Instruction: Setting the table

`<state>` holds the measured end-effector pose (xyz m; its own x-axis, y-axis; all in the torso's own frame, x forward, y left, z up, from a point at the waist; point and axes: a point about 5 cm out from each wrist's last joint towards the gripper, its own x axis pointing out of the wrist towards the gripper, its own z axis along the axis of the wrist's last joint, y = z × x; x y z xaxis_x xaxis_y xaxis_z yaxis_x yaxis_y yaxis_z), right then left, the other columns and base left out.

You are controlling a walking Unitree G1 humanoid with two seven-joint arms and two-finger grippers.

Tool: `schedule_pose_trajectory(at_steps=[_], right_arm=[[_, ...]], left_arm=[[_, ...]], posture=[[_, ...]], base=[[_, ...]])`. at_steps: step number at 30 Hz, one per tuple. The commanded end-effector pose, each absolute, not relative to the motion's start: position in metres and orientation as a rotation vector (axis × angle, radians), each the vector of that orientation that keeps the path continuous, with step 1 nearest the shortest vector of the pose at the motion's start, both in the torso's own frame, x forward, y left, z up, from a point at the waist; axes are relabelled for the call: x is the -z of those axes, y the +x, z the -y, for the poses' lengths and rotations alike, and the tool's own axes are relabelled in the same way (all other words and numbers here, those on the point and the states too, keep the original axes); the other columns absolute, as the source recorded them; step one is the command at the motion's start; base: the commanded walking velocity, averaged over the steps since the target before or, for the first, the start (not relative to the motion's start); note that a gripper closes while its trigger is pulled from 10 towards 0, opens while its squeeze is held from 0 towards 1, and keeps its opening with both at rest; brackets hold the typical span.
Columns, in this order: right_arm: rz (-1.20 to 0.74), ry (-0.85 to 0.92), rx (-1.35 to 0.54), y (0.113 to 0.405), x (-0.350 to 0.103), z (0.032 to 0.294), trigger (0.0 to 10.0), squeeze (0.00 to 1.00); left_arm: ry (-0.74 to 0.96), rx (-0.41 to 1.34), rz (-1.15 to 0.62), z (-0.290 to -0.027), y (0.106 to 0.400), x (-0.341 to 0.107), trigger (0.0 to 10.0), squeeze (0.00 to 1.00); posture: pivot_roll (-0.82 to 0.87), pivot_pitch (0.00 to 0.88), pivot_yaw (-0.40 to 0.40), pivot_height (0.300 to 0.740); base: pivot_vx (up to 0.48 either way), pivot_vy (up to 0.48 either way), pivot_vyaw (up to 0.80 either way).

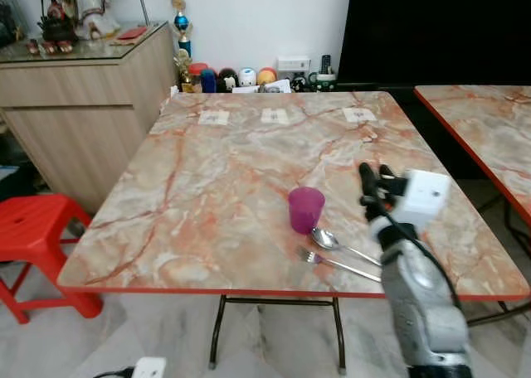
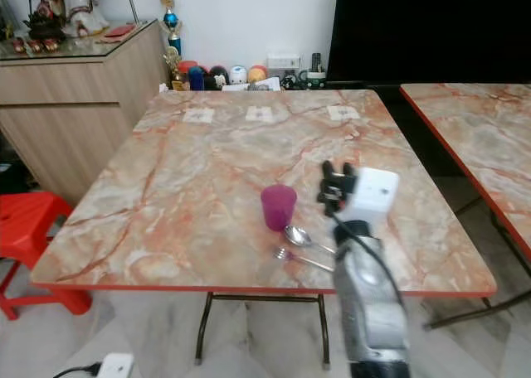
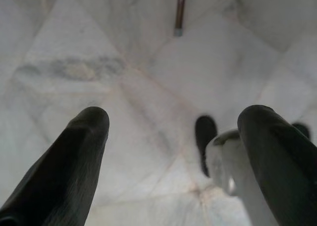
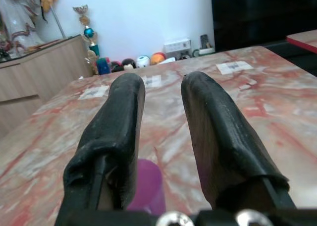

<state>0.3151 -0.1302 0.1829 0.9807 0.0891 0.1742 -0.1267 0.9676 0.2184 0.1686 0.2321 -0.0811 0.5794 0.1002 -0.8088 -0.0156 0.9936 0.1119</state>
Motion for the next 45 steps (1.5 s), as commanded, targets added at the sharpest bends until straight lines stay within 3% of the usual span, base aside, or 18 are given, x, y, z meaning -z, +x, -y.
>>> schedule_pose_trajectory(at_steps=[1,6,11,16,21,24,30,45], right_arm=[[0.164,0.227,-0.091,0.313,-0.183,0.139,10.0,0.0],[0.14,0.224,-0.102,0.31,-0.175,0.142,10.0,0.0],[0.101,0.175,-0.178,0.312,-0.16,0.139,10.0,0.0],[0.164,0.112,-0.169,0.307,-0.156,0.147,10.0,0.0],[0.196,0.047,0.007,0.284,-0.136,0.175,10.0,0.0],[0.173,0.052,0.017,0.276,-0.126,0.18,10.0,0.0],[0.118,0.039,0.005,0.273,-0.11,0.179,10.0,0.0],[0.175,0.087,0.005,0.282,-0.121,0.179,10.0,0.0]], left_arm=[[0.098,-0.067,-0.973,-0.232,0.157,0.086,10.0,0.0],[0.091,-0.096,-1.013,-0.247,0.127,0.092,10.0,0.0],[0.077,-0.125,-1.028,-0.25,0.117,0.094,10.0,0.0],[0.063,-0.128,-1.031,-0.242,0.12,0.096,10.0,0.0],[0.082,-0.09,-1.033,-0.223,0.141,0.095,10.0,0.0],[0.082,-0.085,-1.024,-0.218,0.149,0.093,10.0,0.0],[0.083,-0.094,-1.021,-0.219,0.15,0.093,10.0,0.0],[0.069,-0.109,-1.018,-0.224,0.142,0.094,10.0,0.0]], posture=[[0.0,0.0,0.047,0.74],[0.01,0.0,0.036,0.74],[0.02,0.0,0.006,0.74],[0.03,0.004,0.001,0.74],[0.0,0.034,0.003,0.74],[0.01,0.043,-0.007,0.74],[0.02,0.045,-0.009,0.74],[0.08,0.057,-0.011,0.74]], base=[[0.0,0.0,0.0],[0.0,0.0,0.0],[0.0,0.0,0.0],[0.0,0.0,0.0],[0.0,0.0,0.0],[0.0,0.0,0.0],[0.0,0.0,0.0],[0.0,0.0,0.0]])
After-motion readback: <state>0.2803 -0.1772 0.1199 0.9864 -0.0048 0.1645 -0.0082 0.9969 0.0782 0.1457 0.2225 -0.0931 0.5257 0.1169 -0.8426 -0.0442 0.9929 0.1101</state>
